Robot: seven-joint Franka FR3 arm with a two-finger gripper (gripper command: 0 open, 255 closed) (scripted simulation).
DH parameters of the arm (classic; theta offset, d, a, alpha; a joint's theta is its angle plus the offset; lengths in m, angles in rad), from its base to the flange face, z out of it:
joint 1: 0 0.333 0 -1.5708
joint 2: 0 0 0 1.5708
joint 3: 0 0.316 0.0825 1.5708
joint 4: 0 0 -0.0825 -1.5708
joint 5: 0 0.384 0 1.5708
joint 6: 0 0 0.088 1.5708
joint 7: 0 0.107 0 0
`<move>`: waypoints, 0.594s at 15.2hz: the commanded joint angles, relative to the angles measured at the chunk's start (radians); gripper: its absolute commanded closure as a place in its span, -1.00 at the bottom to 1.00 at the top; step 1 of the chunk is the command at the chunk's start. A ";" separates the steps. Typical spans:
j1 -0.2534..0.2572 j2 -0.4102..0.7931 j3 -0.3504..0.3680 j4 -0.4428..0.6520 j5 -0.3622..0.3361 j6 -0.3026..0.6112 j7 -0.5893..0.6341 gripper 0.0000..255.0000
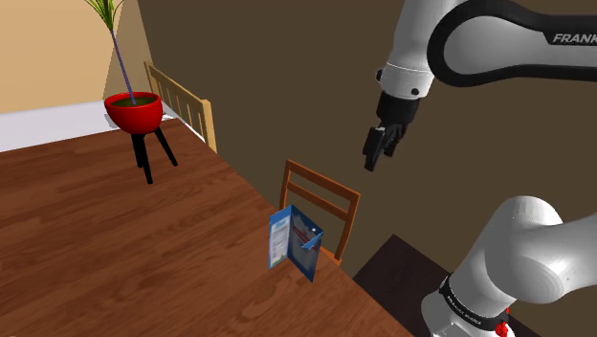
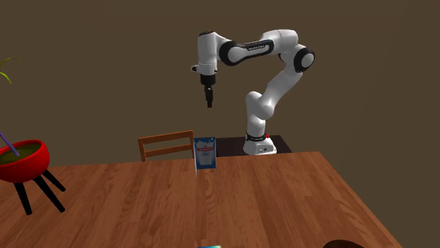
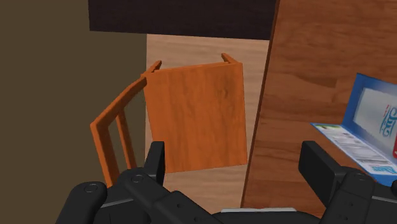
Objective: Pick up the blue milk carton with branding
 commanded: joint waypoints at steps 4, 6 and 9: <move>0.046 0.035 0.108 -0.033 0.079 0.099 0.107 -1.00; 0.062 0.061 0.153 -0.037 0.107 0.143 0.149 -1.00; 0.083 0.110 0.222 -0.033 0.143 0.210 0.212 -1.00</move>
